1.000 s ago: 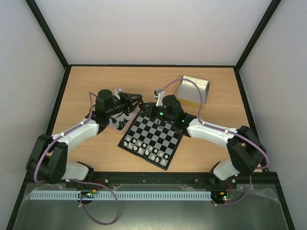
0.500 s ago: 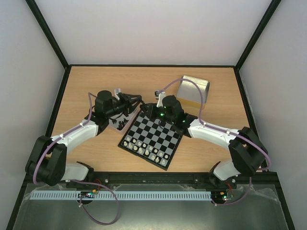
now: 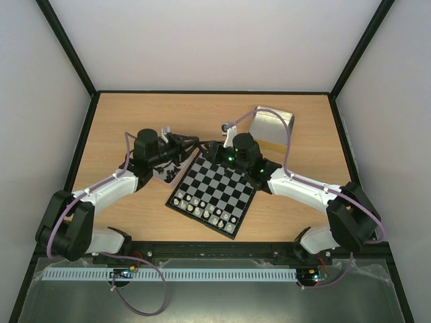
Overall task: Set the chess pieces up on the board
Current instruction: Place the chess piece on the chessboard.
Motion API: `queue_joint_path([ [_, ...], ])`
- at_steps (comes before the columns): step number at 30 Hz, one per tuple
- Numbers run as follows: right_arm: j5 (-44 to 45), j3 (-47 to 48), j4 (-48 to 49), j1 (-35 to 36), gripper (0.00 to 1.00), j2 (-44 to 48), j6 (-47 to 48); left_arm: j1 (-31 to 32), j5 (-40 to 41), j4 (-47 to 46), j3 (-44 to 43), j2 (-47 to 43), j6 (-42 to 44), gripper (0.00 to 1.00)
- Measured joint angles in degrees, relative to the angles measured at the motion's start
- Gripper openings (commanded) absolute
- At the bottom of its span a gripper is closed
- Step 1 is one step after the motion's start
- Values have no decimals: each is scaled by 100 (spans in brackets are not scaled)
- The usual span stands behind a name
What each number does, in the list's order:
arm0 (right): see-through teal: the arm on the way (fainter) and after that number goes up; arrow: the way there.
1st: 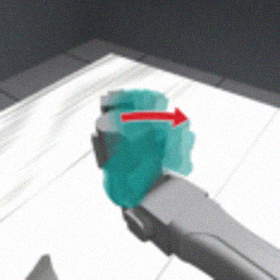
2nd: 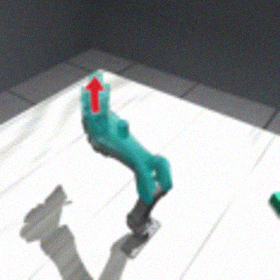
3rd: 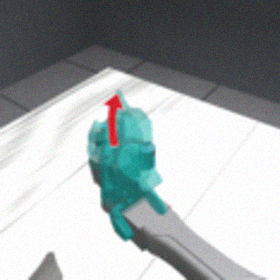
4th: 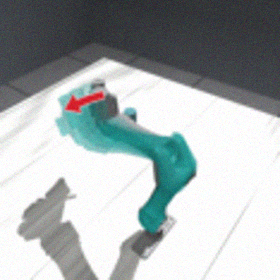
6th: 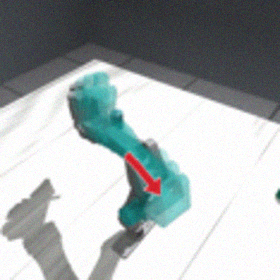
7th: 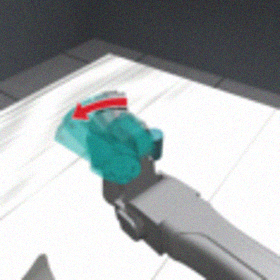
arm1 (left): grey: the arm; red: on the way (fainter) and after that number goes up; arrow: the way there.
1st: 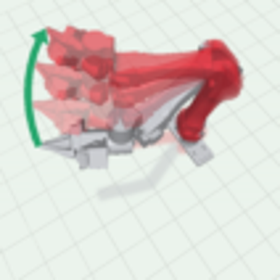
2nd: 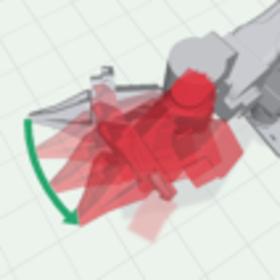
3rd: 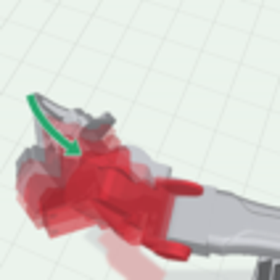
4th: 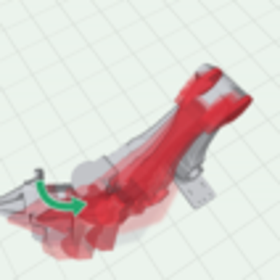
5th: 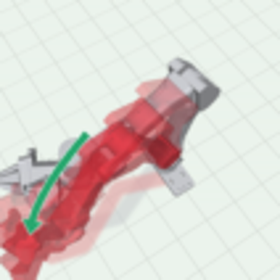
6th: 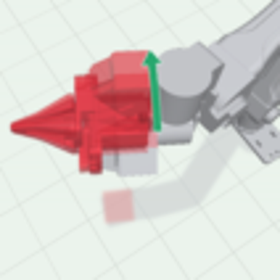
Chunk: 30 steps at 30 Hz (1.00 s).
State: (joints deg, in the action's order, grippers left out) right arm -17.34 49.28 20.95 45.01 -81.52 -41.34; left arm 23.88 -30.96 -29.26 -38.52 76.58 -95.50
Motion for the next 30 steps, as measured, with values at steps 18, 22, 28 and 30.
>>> queue_joint_path([
  [18,-35,7,33,7,7,-203,-190,15,-50,-168,31,0,-157,26],
  [22,-13,57,-140,4,6,-203,-223,28,-28,-52,33,-2,50,44],
  [28,260,385,-1565,-4,6,-59,-68,33,199,955,-28,-118,1300,56],
  [30,326,579,-2337,-4,6,2,70,33,358,1447,-160,-118,1915,56],
])
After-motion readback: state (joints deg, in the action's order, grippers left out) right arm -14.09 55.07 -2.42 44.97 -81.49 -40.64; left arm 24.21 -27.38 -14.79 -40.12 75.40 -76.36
